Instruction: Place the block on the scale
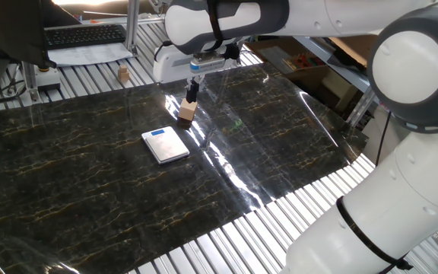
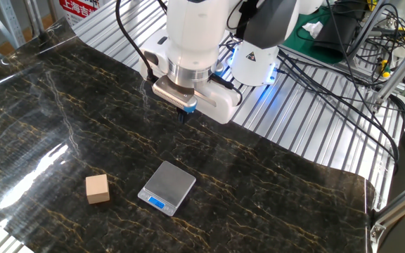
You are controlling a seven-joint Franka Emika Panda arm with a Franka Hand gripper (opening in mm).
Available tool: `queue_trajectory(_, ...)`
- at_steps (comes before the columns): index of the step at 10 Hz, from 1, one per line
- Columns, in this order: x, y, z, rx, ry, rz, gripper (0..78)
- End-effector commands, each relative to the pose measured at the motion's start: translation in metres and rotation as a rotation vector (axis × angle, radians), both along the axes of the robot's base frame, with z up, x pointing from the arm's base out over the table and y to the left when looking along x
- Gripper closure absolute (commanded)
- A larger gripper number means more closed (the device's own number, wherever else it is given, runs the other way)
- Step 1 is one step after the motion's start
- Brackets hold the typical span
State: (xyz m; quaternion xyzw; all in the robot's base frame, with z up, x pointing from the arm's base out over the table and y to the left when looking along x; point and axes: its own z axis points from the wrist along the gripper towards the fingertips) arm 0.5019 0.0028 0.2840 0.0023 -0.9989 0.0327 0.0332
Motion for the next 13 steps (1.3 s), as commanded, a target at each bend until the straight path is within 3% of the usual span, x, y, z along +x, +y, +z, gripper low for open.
queue_trajectory(1, 0.0007, -0.0001, 0.0018, -0.001, -0.004, -0.001, 77.6)
queue_trajectory(13, -0.0013, -0.0018, 0.0098, -0.017, -0.004, -0.005, 77.6)
